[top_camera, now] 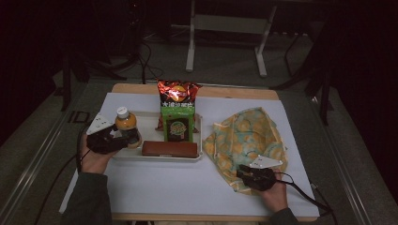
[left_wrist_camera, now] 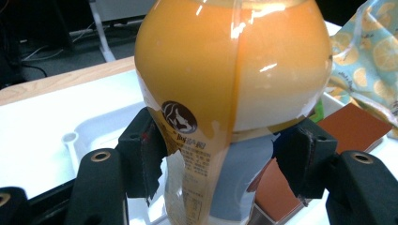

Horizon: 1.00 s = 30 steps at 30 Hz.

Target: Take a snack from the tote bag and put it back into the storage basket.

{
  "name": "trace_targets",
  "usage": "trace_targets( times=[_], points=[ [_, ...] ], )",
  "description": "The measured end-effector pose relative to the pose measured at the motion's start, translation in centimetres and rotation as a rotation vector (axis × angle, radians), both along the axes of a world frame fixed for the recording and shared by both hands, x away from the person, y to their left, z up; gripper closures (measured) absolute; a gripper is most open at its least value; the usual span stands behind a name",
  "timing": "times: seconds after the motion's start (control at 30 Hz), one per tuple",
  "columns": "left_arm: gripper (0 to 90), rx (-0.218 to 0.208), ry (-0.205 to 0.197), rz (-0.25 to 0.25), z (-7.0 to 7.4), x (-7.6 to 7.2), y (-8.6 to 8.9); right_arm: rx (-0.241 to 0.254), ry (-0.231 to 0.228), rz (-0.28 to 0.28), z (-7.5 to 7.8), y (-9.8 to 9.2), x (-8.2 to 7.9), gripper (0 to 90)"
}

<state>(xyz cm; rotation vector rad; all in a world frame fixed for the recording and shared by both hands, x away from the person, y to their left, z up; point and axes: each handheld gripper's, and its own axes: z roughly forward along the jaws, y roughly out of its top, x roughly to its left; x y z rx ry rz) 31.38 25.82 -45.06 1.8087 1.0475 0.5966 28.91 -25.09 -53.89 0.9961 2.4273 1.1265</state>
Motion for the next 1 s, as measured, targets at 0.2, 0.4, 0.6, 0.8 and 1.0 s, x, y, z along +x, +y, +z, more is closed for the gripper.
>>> trace_targets(
  times=[0.2,0.4,0.6,0.8,1.0],
  points=[
    [37.7,0.002,0.017,-0.010,-1.2,0.2,0.4,0.000,0.000,0.000,0.0,0.0,0.0,65.2],
    [37.6,0.011,0.032,-0.026,-2.4,0.4,0.6,0.000,0.000,0.000,0.0,0.0,0.0,65.1],
    [37.2,0.040,0.047,-0.050,-3.2,0.7,0.1,0.000,0.000,0.000,0.0,0.0,0.0,65.1],
    [36.9,0.061,0.062,-0.064,-3.7,1.0,0.1,0.000,0.000,0.000,0.0,0.0,0.0,65.0],
    [36.6,0.058,0.081,-0.073,-4.2,1.0,0.5,0.001,0.000,0.000,0.0,0.0,0.0,65.0]
  ],
)
